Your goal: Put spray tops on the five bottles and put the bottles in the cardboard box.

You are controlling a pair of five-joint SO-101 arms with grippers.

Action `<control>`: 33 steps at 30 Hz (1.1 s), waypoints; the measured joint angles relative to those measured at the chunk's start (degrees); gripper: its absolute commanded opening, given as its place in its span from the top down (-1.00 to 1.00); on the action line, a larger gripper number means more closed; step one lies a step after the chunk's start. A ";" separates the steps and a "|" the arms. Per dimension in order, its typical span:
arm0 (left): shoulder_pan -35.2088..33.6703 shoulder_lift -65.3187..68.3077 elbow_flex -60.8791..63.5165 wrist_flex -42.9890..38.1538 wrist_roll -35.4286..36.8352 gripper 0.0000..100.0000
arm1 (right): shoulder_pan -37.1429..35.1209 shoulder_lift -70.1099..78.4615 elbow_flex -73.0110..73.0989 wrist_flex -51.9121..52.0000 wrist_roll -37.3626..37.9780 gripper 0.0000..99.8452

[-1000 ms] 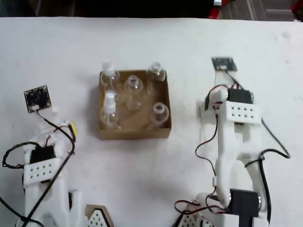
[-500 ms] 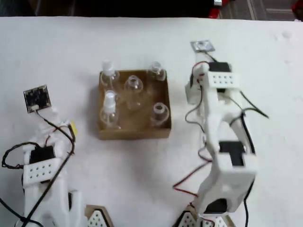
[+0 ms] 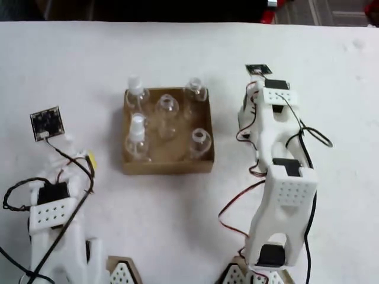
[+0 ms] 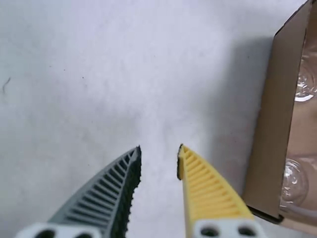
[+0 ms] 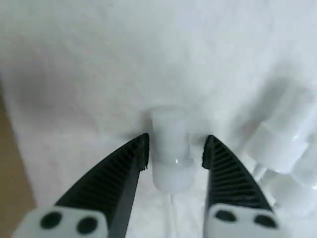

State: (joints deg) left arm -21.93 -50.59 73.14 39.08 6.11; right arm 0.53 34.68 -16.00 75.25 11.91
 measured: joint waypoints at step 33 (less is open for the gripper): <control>0.00 0.00 0.00 0.00 0.00 0.76 | 0.09 0.26 -3.34 0.00 9.85 0.92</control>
State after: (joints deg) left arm -21.93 -50.59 73.14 39.08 6.11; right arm 0.62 34.95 -19.34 75.25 21.76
